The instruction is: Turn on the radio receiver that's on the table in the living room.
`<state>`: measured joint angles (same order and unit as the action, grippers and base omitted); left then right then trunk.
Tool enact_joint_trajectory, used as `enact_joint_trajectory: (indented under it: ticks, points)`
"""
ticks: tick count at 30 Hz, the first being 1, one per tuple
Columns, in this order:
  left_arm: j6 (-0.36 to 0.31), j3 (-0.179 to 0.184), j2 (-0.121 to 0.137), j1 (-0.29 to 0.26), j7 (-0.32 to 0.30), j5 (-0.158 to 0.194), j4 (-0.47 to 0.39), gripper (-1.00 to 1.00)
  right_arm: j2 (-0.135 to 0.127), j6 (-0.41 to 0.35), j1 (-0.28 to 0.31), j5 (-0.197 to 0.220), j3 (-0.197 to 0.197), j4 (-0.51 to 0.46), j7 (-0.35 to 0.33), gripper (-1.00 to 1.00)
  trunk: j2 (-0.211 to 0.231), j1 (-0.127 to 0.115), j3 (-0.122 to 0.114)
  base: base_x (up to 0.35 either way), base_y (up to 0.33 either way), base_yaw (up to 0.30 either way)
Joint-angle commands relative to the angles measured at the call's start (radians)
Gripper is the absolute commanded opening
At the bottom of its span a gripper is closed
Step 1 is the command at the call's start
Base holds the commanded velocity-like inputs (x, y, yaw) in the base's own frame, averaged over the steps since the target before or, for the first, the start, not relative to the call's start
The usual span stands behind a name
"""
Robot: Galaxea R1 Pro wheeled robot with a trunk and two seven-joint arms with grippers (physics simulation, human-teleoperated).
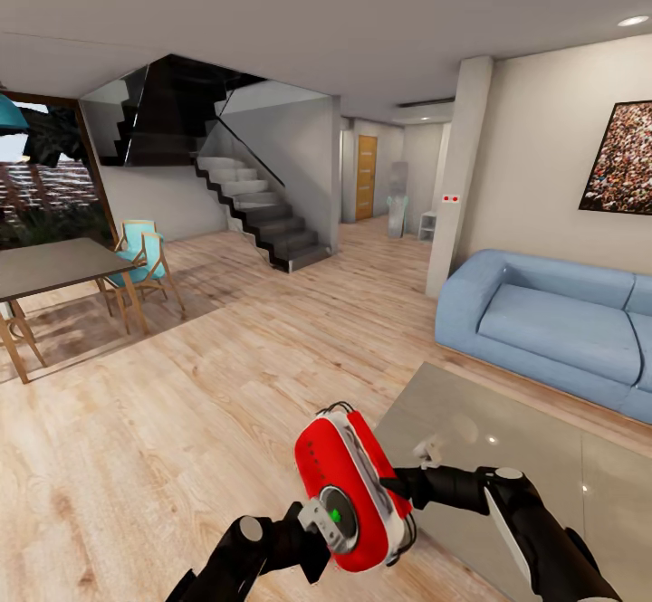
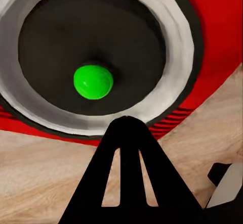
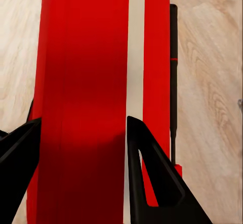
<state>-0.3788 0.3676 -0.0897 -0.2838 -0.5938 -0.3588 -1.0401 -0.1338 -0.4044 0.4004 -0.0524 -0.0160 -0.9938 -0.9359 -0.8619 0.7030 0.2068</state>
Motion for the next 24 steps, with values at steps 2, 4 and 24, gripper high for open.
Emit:
enact_joint_trajectory:
  ticks: [2,4,24]
  points:
    - [0.000,-0.014,0.001,0.000,0.000,-0.004,-0.011,-1.00,0.000,-0.004,0.000,0.010,0.003,-0.001,0.030,-1.00,0.000,0.000,0.000,0.000,0.000,0.000]
    - [0.001,-0.039,0.002,0.000,0.000,-0.007,-0.039,-1.00,0.000,-0.002,0.000,0.011,0.005,0.000,0.081,-1.00,0.000,0.000,0.000,0.000,0.000,0.000]
    - [0.001,-0.649,0.015,0.008,0.002,-0.007,-0.199,-1.00,-0.002,0.089,0.000,0.008,0.029,-0.001,0.472,-1.00,0.000,0.000,0.000,0.000,0.000,0.000]
